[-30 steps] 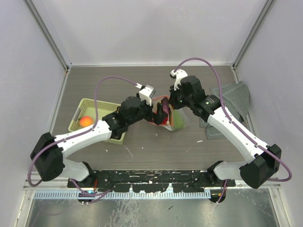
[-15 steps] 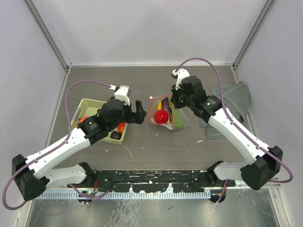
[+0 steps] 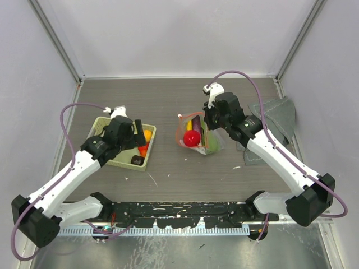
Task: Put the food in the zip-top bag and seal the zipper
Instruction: Place the fake fruit in the zipper food storage bag, then pick up the fake fruit from the bin.
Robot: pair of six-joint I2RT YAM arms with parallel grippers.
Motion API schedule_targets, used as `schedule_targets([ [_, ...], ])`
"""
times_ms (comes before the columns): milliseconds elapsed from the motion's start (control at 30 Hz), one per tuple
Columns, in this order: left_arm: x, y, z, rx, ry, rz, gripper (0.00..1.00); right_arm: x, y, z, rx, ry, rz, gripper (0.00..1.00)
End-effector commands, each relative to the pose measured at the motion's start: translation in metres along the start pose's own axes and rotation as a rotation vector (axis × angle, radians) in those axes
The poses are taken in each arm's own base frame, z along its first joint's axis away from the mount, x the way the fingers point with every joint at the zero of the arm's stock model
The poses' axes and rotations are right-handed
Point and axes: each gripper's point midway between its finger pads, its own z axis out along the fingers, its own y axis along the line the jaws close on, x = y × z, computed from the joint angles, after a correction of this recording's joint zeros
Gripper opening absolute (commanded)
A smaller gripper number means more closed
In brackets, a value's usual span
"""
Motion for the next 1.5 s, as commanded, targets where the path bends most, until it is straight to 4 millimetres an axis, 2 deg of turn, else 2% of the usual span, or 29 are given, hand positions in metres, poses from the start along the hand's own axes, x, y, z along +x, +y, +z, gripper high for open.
schedule_targets([
  [0,-0.007,0.043,0.005,-0.185,0.024,-0.061,0.98,-0.024,-0.001,-0.009,0.006,-0.095,-0.011,0.0],
  [433,-0.006,0.143,0.021,-0.565,0.009,-0.213,0.98,-0.022,0.01,-0.012,-0.053,-0.088,0.007,0.0],
  [633,-0.01,0.179,0.037,-0.664,-0.003,-0.26,0.98,-0.019,0.023,-0.011,-0.124,-0.088,0.032,0.0],
  [867,-0.019,0.197,0.075,-0.691,-0.01,-0.318,0.99,-0.015,0.03,-0.007,-0.164,-0.073,0.037,0.0],
  [967,-0.014,0.202,0.093,-0.696,0.014,-0.327,0.98,-0.017,0.029,-0.009,-0.16,-0.082,0.033,0.0],
  [1167,-0.005,0.212,0.112,-0.713,0.062,-0.35,0.95,-0.02,0.028,-0.01,-0.151,-0.091,0.03,0.0],
  [1300,-0.003,0.211,0.118,-0.696,0.062,-0.362,0.89,-0.02,0.028,-0.01,-0.151,-0.09,0.026,0.0],
  [1467,-0.005,0.209,0.115,-0.683,0.053,-0.363,0.73,-0.019,0.027,-0.009,-0.148,-0.088,0.025,0.0],
])
